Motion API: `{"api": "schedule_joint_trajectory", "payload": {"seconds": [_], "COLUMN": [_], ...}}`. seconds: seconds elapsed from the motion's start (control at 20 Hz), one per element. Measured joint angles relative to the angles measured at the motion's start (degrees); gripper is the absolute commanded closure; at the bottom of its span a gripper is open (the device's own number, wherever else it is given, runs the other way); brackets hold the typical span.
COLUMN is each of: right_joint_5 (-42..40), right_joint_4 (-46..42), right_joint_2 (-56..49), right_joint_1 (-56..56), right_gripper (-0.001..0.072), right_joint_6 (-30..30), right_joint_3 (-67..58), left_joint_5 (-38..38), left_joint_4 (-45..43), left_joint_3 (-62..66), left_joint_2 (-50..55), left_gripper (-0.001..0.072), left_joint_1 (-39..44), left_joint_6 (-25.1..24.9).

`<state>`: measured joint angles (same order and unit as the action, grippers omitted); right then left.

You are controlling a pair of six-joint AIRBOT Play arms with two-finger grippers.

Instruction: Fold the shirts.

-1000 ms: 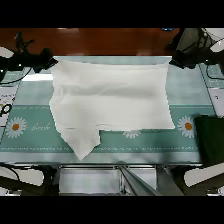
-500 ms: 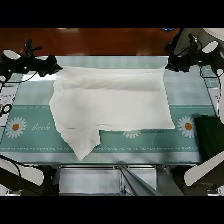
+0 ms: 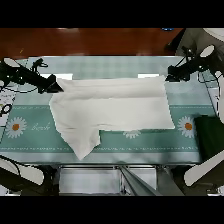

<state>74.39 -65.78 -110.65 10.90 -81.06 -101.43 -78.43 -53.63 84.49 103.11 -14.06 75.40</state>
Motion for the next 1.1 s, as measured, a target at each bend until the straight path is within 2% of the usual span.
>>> {"api": "schedule_joint_trajectory", "payload": {"seconds": [0.05, 0.1, 0.15, 0.2, 0.45, 0.65, 0.75, 0.9, 1.1], "right_joint_5": [0.37, 0.57, 0.66, 0.7, 3.5, 7.8, 6.45, -1.42, -9.22], "right_joint_4": [-0.09, -0.13, -0.07, -0.02, 0.52, 0.68, 1.77, 8.22, 20.31], "right_joint_2": [0.0, 0.0, 0.0, 0.0, 1.84, 9.66, 15.91, 27.74, 38.1], "right_joint_1": [0.0, 0.0, 0.0, 0.0, 1.64, 7.39, 10.54, 14.43, 16.2], "right_gripper": [0.0687, 0.0635, 0.0393, 0.0301, 0.03, 0.03, 0.03, 0.03, 0.03], "right_joint_6": [0.0, 0.02, 0.0, -0.04, -1.46, -1.73, -0.46, 4.7, 12.83], "right_joint_3": [0.55, 1.18, 1.7, 2.21, 1.79, 6.19, 14.32, 34.34, 54.4], "left_joint_5": [-0.39, -1.11, -1.16, -1.57, -5.42, -5.92, -5.22, -3.39, 1.05], "left_joint_4": [-0.17, -0.35, -0.48, -0.55, -0.81, -2.16, -3.87, -5.25, 0.0], "left_joint_3": [-0.37, -0.72, -0.92, -1.09, -1.53, -7.67, -15.56, -32.72, -53.22], "left_joint_2": [0.0, 0.0, 0.0, 0.0, -1.81, -11.37, -18.43, -30.49, -44.78], "left_gripper": [0.069, 0.0661, 0.0422, 0.0213, 0.0204, 0.0204, 0.0204, 0.0204, 0.0204], "left_joint_1": [0.04, 0.09, 0.11, 0.17, -0.87, -4.35, -7.74, -15.26, -22.88], "left_joint_6": [-0.09, -0.15, -0.17, 0.07, 1.38, 1.55, 1.57, 1.75, 3.34]}}
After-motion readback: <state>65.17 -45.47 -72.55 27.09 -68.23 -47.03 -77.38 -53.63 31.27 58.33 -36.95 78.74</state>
